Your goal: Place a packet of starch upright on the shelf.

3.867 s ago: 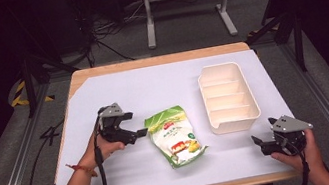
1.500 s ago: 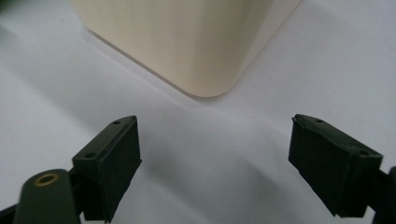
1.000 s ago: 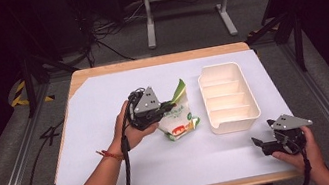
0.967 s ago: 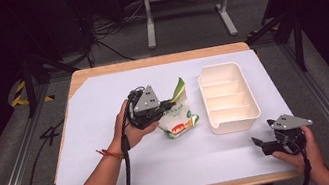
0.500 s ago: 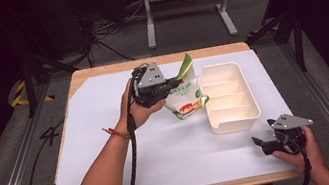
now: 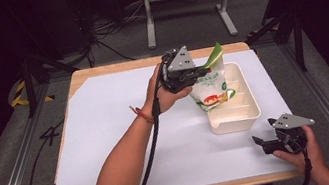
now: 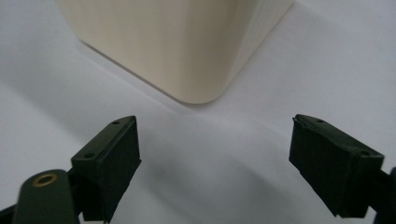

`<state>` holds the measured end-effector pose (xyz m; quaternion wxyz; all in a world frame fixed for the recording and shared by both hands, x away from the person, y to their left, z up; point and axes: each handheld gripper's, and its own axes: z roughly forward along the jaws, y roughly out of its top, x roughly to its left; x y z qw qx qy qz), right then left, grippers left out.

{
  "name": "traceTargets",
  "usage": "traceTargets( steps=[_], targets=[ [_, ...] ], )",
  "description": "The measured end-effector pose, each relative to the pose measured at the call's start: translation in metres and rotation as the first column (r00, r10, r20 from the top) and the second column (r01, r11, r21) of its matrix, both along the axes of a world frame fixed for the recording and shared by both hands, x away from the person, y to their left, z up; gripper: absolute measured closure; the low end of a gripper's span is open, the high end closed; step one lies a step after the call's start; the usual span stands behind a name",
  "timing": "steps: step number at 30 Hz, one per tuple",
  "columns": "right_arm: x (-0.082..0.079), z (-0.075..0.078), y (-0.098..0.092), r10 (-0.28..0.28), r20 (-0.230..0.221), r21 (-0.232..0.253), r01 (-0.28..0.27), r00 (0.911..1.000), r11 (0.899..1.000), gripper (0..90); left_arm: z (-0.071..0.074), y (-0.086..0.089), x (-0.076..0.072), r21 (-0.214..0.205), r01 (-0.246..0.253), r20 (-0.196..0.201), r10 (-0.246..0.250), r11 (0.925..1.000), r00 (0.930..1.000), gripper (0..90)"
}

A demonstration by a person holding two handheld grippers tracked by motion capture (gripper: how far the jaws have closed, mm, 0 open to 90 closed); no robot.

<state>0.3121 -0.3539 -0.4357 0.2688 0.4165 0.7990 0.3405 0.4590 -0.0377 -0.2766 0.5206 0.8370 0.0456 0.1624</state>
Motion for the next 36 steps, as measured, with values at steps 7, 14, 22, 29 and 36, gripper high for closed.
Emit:
traceTargets(
  steps=[7,14,22,29,36],
  targets=[
    [0.000,0.000,0.000,0.002,-0.002,0.005,-0.002,1.0000,1.000,15.6,-0.007,-0.026,0.008,0.008,0.033,-0.007,-0.033,0.9994,0.9994,88.5],
    [0.000,-0.001,0.000,0.007,-0.007,-0.001,-0.007,1.0000,1.000,15.6,-0.002,-0.039,0.012,0.010,0.050,0.014,-0.050,0.9987,0.9987,88.5],
    [0.000,-0.001,0.000,0.011,-0.010,0.004,-0.011,0.9999,1.000,15.6,-0.018,-0.055,0.016,0.047,0.050,0.007,-0.050,0.9976,0.9987,88.4],
    [0.000,-0.001,0.000,0.017,-0.011,0.002,-0.017,0.9998,1.000,15.6,-0.041,-0.065,0.019,0.064,0.088,-0.036,-0.086,0.9941,0.9957,88.2],
    [0.000,-0.001,0.001,0.020,-0.010,0.000,-0.020,0.9997,1.000,15.6,-0.053,-0.062,0.019,0.038,0.087,-0.069,-0.085,0.9954,0.9940,87.9]
  ],
)
